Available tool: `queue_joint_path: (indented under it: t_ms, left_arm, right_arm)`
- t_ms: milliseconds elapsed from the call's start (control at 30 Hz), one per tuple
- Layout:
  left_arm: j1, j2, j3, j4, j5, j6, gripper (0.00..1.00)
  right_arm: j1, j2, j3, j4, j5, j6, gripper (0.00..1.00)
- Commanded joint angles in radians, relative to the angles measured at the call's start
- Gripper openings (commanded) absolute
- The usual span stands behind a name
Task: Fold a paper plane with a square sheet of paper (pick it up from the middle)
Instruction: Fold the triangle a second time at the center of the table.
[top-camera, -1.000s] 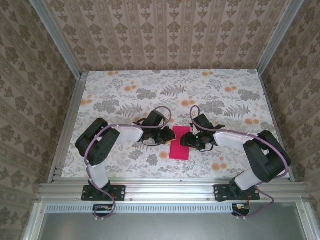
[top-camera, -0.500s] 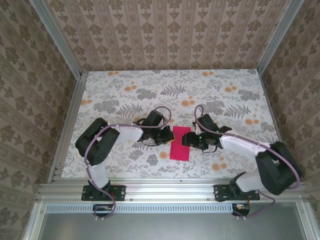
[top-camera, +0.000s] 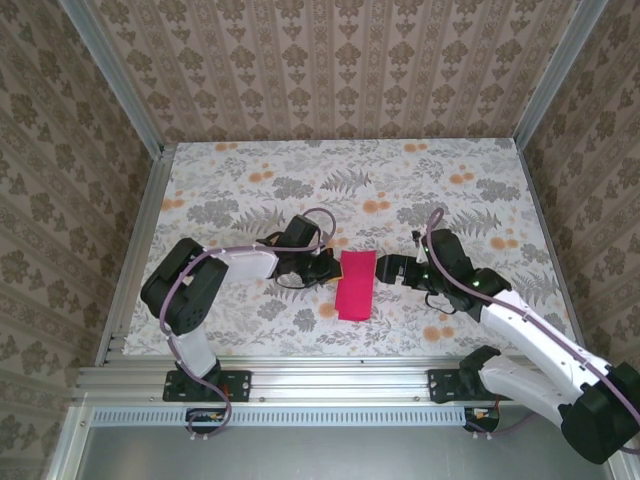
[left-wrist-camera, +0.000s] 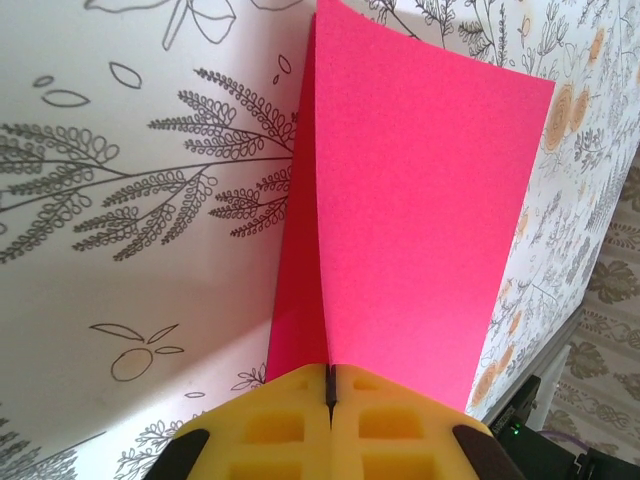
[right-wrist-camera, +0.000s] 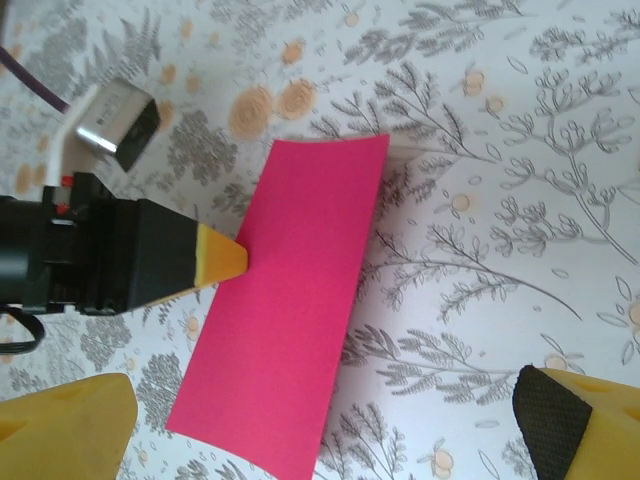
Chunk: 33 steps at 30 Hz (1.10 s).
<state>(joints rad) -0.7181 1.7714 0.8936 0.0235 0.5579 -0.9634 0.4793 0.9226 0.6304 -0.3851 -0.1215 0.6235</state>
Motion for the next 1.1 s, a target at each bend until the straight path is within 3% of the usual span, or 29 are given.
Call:
queue_joint_path:
  t_ms: [0, 100, 267, 600, 867, 1067]
  left_arm:
    - [0.010, -0.026, 0.002, -0.040, 0.032, 0.045, 0.00]
    - [0.012, -0.027, 0.001, -0.042, 0.033, 0.045, 0.00]
    - [0.017, -0.023, 0.012, -0.066, 0.043, 0.062, 0.00]
    - [0.022, -0.026, 0.014, -0.081, 0.034, 0.063, 0.00]
    - [0.022, -0.031, 0.013, -0.080, 0.032, 0.056, 0.00]
    - [0.010, -0.031, 0.030, -0.075, 0.033, 0.045, 0.00]
  right_arm:
    - [-0.012, -0.031, -0.085, 0.135, -0.064, -0.007, 1.00]
    - [-0.011, -0.010, -0.110, 0.179, -0.102, -0.005, 1.00]
    - [0.018, 0.056, -0.069, 0.126, -0.215, -0.093, 0.83]
    - [0.273, 0.107, 0.014, -0.090, 0.088, -0.288, 0.64]
    - [0.533, 0.266, 0.102, -0.040, 0.287, -0.411, 0.63]
    - [0.588, 0.377, 0.171, -0.007, 0.299, -0.453, 0.64]
